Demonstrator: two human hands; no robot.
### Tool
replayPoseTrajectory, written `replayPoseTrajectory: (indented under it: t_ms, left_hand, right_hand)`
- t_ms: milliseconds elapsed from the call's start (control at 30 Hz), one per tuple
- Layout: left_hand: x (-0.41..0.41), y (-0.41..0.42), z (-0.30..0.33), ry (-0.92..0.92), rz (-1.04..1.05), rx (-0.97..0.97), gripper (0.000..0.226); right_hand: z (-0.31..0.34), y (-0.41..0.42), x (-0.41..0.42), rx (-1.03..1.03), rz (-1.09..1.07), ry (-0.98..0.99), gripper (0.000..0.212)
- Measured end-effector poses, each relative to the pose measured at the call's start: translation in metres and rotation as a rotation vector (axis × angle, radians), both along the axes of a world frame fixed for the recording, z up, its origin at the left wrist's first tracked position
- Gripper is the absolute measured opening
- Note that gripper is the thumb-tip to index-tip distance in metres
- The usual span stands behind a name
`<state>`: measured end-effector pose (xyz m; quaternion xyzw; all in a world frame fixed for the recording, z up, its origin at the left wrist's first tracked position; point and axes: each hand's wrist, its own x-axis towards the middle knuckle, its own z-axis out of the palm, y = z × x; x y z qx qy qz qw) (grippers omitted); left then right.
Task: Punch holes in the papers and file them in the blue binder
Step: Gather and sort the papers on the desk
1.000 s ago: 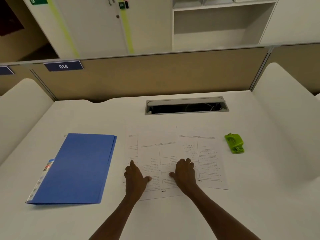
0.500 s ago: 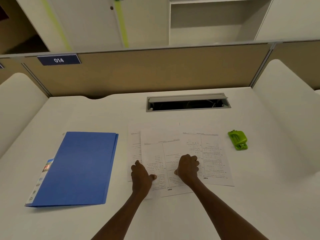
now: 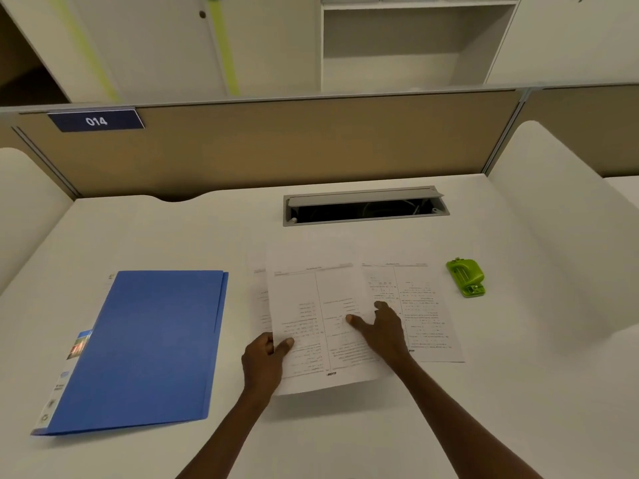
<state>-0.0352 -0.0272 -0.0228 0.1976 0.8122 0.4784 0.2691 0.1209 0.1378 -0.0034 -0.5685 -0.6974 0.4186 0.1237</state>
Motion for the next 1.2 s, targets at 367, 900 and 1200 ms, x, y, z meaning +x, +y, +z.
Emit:
replayPoseTrajectory:
  t_ms: [367, 900, 1200]
  left_hand:
    - [-0.05, -0.006, 0.022, -0.597, -0.092, 0.264, 0.037]
    - [-0.101, -0.014, 0.012, -0.428, 0.051, 0.275, 0.018]
    - [-0.111, -0.015, 0.007, -0.39, 0.049, 0.247, 0.015]
  right_hand:
    - [0.019, -0.012, -0.014, -0.108, 0.092, 0.339, 0.026]
    - [-0.02, 0.014, -0.022, 0.193, -0.052, -0.498, 0.083]
    - [-0.014, 0.037, -0.021, 0.031, -0.082, -0.449, 0.077]
